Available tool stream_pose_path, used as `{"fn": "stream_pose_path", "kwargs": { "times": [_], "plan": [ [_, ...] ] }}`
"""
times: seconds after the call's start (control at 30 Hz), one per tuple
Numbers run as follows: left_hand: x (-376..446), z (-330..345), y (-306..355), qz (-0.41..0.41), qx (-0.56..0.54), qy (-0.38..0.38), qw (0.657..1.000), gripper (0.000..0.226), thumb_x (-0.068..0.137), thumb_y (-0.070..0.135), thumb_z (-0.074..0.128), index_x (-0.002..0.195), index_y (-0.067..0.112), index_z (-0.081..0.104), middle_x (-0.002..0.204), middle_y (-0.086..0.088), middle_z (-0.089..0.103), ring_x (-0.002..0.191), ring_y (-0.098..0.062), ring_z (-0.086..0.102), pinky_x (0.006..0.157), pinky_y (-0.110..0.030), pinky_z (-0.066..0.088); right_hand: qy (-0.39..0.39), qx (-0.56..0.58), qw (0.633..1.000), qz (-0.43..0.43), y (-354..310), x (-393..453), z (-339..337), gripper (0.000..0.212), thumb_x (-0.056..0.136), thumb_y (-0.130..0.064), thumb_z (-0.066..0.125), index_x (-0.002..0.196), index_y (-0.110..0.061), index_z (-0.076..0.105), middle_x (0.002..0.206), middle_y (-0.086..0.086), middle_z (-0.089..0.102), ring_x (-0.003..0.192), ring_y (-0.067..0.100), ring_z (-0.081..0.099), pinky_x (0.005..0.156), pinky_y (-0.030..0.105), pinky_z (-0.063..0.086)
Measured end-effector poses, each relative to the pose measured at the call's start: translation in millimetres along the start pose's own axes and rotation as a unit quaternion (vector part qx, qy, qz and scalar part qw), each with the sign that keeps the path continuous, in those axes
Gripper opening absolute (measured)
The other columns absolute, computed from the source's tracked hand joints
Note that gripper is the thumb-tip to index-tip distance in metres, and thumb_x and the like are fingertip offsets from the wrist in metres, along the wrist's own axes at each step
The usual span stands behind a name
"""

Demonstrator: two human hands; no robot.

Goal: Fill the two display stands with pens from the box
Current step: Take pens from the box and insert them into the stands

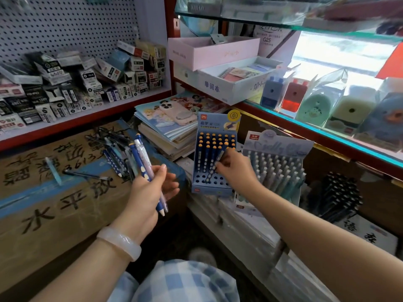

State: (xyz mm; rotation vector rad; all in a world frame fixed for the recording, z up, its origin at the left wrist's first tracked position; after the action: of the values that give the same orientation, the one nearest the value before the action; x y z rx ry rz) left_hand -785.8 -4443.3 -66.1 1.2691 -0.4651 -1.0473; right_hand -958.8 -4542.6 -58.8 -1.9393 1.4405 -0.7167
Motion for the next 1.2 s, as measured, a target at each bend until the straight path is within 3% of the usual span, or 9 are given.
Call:
{"fn": "stream_pose_path", "kwargs": {
  "times": [0.13,0.3,0.37,0.5,0.63,0.87,1.0,1.1,1.2],
  "plan": [
    [3.1,3.8,-3.9,0.004,0.025,-0.026,0.999,0.019,0.093,0.025,0.051,0.079,0.013,0.045,0.045,0.004,0.037,0.03,-0.004,0.032,0.031,-0.014,0.027,0.046,0.022,0.999,-0.009,-0.2,22.2,7.6,0.013,0.093,-0.014,0.056,0.103,-0.006,0.055,0.101,0.01,0.066,0.094,0.024,0.062,0.083,0.043,0.053],
    [2.5,7.8,-8.4,-0.022,0.004,-0.063,0.998,0.039,0.075,0.048,0.05,0.078,0.009,0.044,0.044,0.005,0.035,0.03,-0.004,0.029,0.03,-0.013,0.024,0.013,-0.054,0.998,-0.032,-2.2,30.8,35.4,0.009,0.096,-0.015,0.051,0.092,-0.011,0.045,0.089,0.008,0.061,0.082,0.025,0.059,0.07,0.038,0.05],
    [5.2,6.9,-8.9,-0.037,-0.018,-0.053,0.998,0.043,0.079,0.052,0.046,0.08,0.01,0.042,0.046,0.004,0.035,0.029,-0.004,0.029,0.03,-0.013,0.024,-0.003,-0.107,0.993,-0.046,-1.8,30.3,42.6,0.009,0.097,-0.016,0.049,0.093,-0.011,0.042,0.087,0.009,0.06,0.08,0.026,0.058,0.065,0.036,0.046],
    [9.6,3.9,-14.0,-0.07,-0.044,-0.043,0.996,0.026,0.099,0.035,0.035,0.088,0.013,0.045,0.058,-0.002,0.037,0.03,-0.005,0.031,0.031,-0.013,0.026,-0.026,-0.164,0.984,-0.056,2.6,30.6,55.4,0.015,0.098,-0.016,0.046,0.108,-0.005,0.048,0.095,0.014,0.063,0.084,0.03,0.06,0.067,0.036,0.047],
    [8.7,5.6,-18.0,-0.072,-0.016,-0.045,0.996,0.015,0.099,0.012,0.032,0.094,0.015,0.045,0.067,-0.005,0.042,0.038,-0.008,0.035,0.035,-0.017,0.028,-0.036,-0.187,0.981,-0.046,0.7,35.4,65.6,0.016,0.097,-0.016,0.047,0.108,-0.005,0.05,0.098,0.016,0.062,0.088,0.032,0.061,0.07,0.038,0.05],
    [4.3,4.1,-12.9,-0.011,0.089,-0.07,0.994,0.014,0.097,0.009,0.042,0.097,0.017,0.053,0.076,-0.004,0.059,0.064,-0.012,0.052,0.059,-0.023,0.046,-0.05,-0.218,0.975,0.004,9.5,29.8,63.9,0.018,0.097,-0.012,0.045,0.105,-0.006,0.06,0.098,0.013,0.066,0.091,0.03,0.062,0.073,0.036,0.05],
    [5.0,-0.5,-10.6,0.003,0.102,-0.081,0.992,0.015,0.096,0.008,0.043,0.097,0.019,0.054,0.077,-0.003,0.061,0.066,-0.012,0.053,0.062,-0.023,0.047,-0.01,-0.059,0.997,-0.037,-4.8,9.2,51.0,0.019,0.097,-0.023,0.049,0.1,-0.012,0.064,0.087,0.005,0.068,0.078,0.018,0.064,0.073,0.032,0.055],
    [3.8,-0.1,-13.3,0.013,0.119,-0.088,0.989,0.015,0.095,0.009,0.044,0.098,0.018,0.055,0.077,-0.002,0.062,0.066,-0.012,0.055,0.06,-0.022,0.047,-0.11,0.138,0.984,-0.032,-30.1,-2.8,48.8,0.02,0.096,-0.026,0.051,0.102,-0.013,0.065,0.085,0.0,0.068,0.079,0.009,0.066,0.072,0.022,0.057],
    [0.5,4.5,-15.6,0.019,0.125,-0.11,0.986,0.013,0.095,0.006,0.043,0.101,0.011,0.055,0.076,-0.003,0.062,0.063,-0.011,0.058,0.055,-0.017,0.049,-0.127,0.193,0.973,-0.021,-46.8,-8.0,40.6,0.018,0.093,-0.024,0.057,0.1,-0.01,0.065,0.087,0.002,0.069,0.08,0.01,0.066,0.072,0.023,0.057]
  ]
}}
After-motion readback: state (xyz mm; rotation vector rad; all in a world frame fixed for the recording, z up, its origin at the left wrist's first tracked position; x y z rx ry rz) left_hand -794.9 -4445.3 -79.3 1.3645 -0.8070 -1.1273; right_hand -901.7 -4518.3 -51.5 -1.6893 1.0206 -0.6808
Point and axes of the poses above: each hand's wrist, its own x-axis towards the middle knuckle, its own z-axis out of the palm, y = z × x, the point moved 4 cm from there along x, towards the middle knuckle
